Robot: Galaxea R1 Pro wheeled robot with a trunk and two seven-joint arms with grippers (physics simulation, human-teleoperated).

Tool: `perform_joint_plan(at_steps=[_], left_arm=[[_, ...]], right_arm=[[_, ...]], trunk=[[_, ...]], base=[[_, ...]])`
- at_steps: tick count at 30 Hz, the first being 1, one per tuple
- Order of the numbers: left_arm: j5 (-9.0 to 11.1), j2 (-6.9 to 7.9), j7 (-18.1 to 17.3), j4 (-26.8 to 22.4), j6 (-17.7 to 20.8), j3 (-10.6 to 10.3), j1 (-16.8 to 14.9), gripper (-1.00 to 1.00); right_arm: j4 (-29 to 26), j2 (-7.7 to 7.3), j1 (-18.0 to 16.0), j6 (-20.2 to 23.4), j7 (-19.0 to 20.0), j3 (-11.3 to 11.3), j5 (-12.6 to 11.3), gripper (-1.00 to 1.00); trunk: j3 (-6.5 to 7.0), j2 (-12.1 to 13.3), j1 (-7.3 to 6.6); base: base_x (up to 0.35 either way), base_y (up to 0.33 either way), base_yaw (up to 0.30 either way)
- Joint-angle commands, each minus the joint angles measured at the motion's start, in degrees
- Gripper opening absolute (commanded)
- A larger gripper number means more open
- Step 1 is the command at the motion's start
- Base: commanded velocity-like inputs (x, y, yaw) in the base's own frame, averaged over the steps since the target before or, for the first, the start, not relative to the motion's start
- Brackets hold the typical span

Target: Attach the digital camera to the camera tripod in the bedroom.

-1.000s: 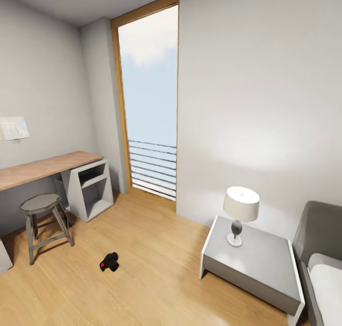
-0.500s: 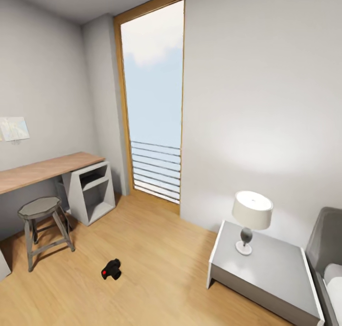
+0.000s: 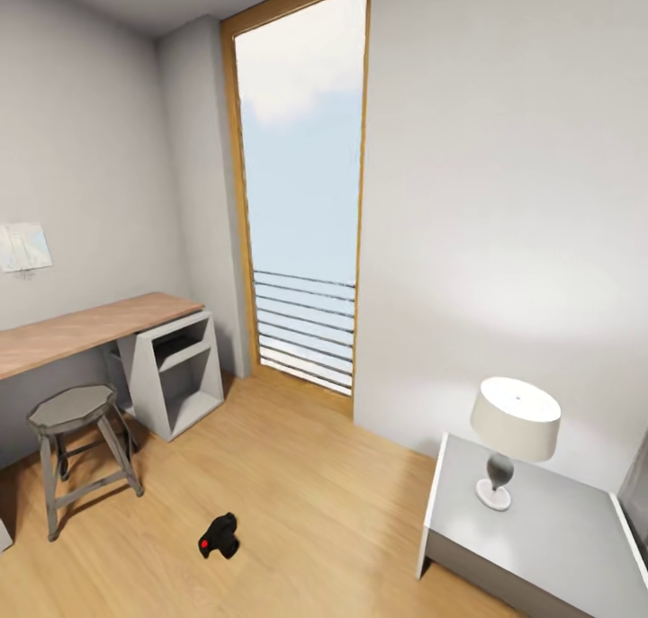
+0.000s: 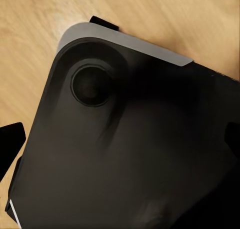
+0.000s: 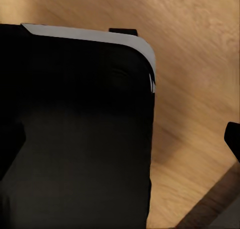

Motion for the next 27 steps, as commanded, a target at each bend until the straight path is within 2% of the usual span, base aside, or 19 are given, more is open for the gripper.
perform_joint_plan(at_steps=[1,27], left_arm=[[0.22,-0.01,-0.01,-0.07,-0.03,0.12,0.00,1.00],[0.22,-0.02,-0.01,-0.06,-0.03,0.12,0.03,1.00]], right_arm=[[0.07,-0.01,-0.02,-0.26,-0.02,0.02,0.20,1.00],[0.07,0.18,-0.02,-0.19,-0.36,-0.03,0.20,1.00]], trunk=[[-0.04,-0.02,0.03],[-0.04,-0.02,0.03]], base=[[0.286,0.227,0.000],[0.287,0.230,0.000]])
